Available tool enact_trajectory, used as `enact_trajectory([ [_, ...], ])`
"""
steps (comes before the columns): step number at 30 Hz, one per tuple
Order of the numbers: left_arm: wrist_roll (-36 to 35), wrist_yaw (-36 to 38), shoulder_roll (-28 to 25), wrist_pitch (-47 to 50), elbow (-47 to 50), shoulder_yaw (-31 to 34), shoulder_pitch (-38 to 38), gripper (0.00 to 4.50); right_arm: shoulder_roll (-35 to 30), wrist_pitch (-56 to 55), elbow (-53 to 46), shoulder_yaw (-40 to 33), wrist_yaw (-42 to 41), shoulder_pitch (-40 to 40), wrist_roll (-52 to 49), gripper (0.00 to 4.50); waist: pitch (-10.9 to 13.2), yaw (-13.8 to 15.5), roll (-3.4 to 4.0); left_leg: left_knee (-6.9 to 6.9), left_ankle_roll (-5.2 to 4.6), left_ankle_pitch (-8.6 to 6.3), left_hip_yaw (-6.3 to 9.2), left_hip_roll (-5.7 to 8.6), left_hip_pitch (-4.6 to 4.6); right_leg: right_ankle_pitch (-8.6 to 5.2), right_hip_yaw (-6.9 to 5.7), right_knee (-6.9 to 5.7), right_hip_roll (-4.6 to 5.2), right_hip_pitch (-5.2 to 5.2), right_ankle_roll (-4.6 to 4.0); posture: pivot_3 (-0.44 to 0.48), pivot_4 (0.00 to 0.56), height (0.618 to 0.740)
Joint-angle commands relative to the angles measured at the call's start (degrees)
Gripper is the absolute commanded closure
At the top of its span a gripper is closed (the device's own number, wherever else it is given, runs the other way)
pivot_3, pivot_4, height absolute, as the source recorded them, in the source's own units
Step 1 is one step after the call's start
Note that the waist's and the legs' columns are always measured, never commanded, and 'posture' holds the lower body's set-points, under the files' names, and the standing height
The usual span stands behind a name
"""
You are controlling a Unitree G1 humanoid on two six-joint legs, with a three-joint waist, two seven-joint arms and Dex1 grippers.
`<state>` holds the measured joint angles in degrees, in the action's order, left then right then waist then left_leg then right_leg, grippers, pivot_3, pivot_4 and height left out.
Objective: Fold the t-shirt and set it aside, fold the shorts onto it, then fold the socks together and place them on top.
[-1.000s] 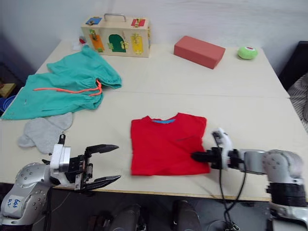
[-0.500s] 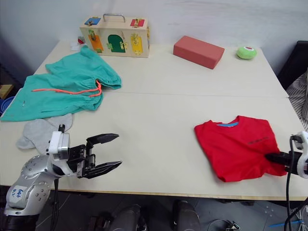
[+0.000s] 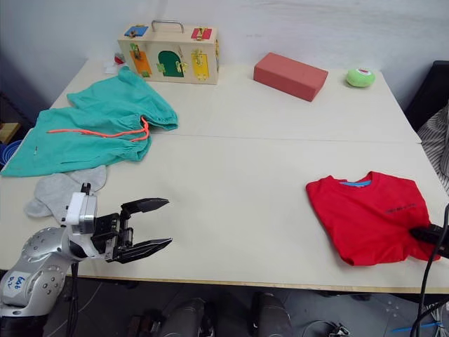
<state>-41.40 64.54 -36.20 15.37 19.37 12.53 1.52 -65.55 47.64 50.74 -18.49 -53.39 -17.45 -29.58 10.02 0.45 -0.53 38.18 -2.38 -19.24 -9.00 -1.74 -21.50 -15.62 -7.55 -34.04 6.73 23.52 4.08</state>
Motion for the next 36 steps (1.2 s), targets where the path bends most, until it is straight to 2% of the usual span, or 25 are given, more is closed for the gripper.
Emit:
enact_trajectory([
  [1, -1.2, 1.1, -0.8, -0.1, 0.8, 0.8, -0.6, 0.0, 1.4, -2.3, 1.8, -0.4, 1.5, 3.8, 3.1, 4.44, 0.0, 0.2, -0.04, 0.0, -0.01, -0.01, 0.0, 0.01, 0.0, 0.0, 0.0, 0.02, 0.01, 0.0, 0.0, 0.0, 0.15, 0.74],
  [7, -0.5, 2.4, -1.3, -0.2, -0.2, 0.4, -1.4, 0.0, 2.1, -2.6, -4.2, -3.0, -1.2, 7.0, 1.3, 4.44, 0.0, 0.3, -0.07, -0.01, 0.03, -0.03, 0.01, 0.0, 0.0, 0.0, 0.01, 0.02, 0.01, 0.0, 0.0, 0.0, 0.15, 0.74],
  [8, -0.4, 3.0, -1.6, -0.2, -0.4, 0.3, -1.3, 0.0, 1.8, -0.8, -6.3, -3.7, -2.4, 8.4, 0.3, 4.07, 0.0, 0.4, -0.06, -0.03, 0.03, -0.03, 0.02, -0.01, 0.0, 0.0, -0.01, 0.02, 0.01, 0.01, 0.0, 0.0, 0.15, 0.74],
  [10, -0.1, 3.7, -2.0, -0.3, -0.9, 0.4, -1.0, 0.0, 0.2, -1.0, -8.7, -7.1, -1.5, 11.4, 0.2, 3.69, 0.0, 0.5, 0.02, -0.09, 0.08, -0.03, 0.03, -0.04, 0.0, -0.03, -0.03, 0.01, -0.02, 0.06, -0.05, 0.0, 0.15, 0.74],
  [11, 0.0, 3.9, -2.1, -0.3, -1.1, 0.3, -1.0, 0.0, -0.9, -1.3, -9.5, -8.6, -1.2, 13.4, 0.6, 3.32, 0.0, 0.6, 0.11, -0.11, 0.1, -0.04, 0.03, -0.06, 0.0, -0.05, -0.05, -0.02, -0.04, 0.07, -0.09, 0.0, 0.15, 0.74],
  [14, 0.0, 4.2, -2.3, -0.1, -1.7, 0.3, -1.2, 0.0, -4.5, -6.1, -16.7, -13.6, -4.2, 24.9, 3.6, 2.32, 0.0, 1.4, 0.62, -0.12, 0.08, -0.04, 0.04, -0.04, -0.04, -0.07, -0.09, 0.0, -0.05, 0.1, -0.11, 0.0, 0.15, 0.74],
  [17, 0.5, 4.5, -2.4, -0.2, -2.9, 0.2, -1.6, 0.0, -5.3, -15.8, -20.3, -23.5, -6.9, 31.8, 4.9, 1.26, 0.0, 1.3, 0.73, -0.12, 0.01, -0.07, -0.01, -0.02, -0.09, -0.08, -0.07, 0.06, -0.09, 0.11, -0.06, 0.0, 0.15, 0.74],
  [20, 2.0, 4.6, -2.3, -1.7, -4.9, 0.2, -1.9, 0.0, -2.3, -36.9, -25.8, -31.0, -13.5, 37.0, 7.7, 0.22, 0.1, 0.3, 0.82, -0.13, 0.01, -0.08, -0.21, -0.01, -0.02, -0.01, 0.07, 0.06, -0.14, 0.11, 0.07, 0.0, 0.15, 0.74],
  [21, 2.6, 4.5, -2.4, -2.5, -5.7, 0.8, -1.8, 0.0, -1.1, -43.5, -27.3, -32.1, -15.5, 35.8, 6.9, 0.04, 0.1, -0.1, 0.78, -0.15, 0.01, -0.08, -0.26, -0.05, 0.07, -0.01, 0.11, 0.04, -0.2, 0.07, 0.08, 0.0, 0.15, 0.74],
  [23, 3.2, 3.6, -2.4, -3.6, -6.9, 2.4, -1.6, 0.0, 0.3, -46.7, -30.5, -32.2, -16.0, 31.1, 4.2, 0.04, 0.2, -1.1, 0.61, -0.19, 0.09, -0.03, -0.26, -0.18, 0.25, 0.0, 0.13, 0.03, -0.31, -0.06, 0.07, 0.0, 0.15, 0.74],
  [27, 3.4, -0.5, -1.8, -4.9, -9.0, 7.3, 0.4, 0.0, 6.3, -49.3, -41.9, -21.7, -16.9, 22.8, 1.4, 0.04, 0.2, -2.3, 0.54, -0.24, 0.23, 0.09, -0.27, -0.32, 0.33, 0.03, 0.26, -0.11, -0.37, 0.03, -0.1, 0.0, 0.15, 0.74],
  [30, 3.5, -4.2, -1.0, -6.3, -8.5, 13.5, 4.8, 0.0, 15.2, -49.5, -50.3, -12.1, -15.6, 16.9, -1.7, 0.04, 0.3, -2.2, 0.38, -0.25, 0.36, 0.12, -0.24, -0.37, 0.32, -0.14, 0.24, -0.44, -0.38, 0.2, -0.38, 0.0, 0.15, 0.74],
  [33, 4.9, -7.8, 0.9, -9.6, -8.0, 19.7, 10.5, 0.0, 22.0, -53.9, -54.3, -3.1, -17.3, 14.9, 0.5, 0.04, 0.4, -1.9, 0.48, -0.23, 0.24, 0.22, -0.25, -0.39, 0.28, -0.35, 0.22, -0.72, -0.38, 0.34, -0.56, 0.0, 0.15, 0.74],
  [36, 5.2, -11.8, 3.7, -11.2, -7.4, 25.6, 16.9, 0.0, 27.0, -59.6, -53.5, 4.1, -18.6, 13.7, 4.0, 0.04, 0.4, -1.4, 0.49, -0.21, 0.21, 0.21, -0.25, -0.38, 0.26, -0.43, 0.16, -0.76, -0.36, 0.37, -0.6, 0.0, 0.15, 0.74],
])
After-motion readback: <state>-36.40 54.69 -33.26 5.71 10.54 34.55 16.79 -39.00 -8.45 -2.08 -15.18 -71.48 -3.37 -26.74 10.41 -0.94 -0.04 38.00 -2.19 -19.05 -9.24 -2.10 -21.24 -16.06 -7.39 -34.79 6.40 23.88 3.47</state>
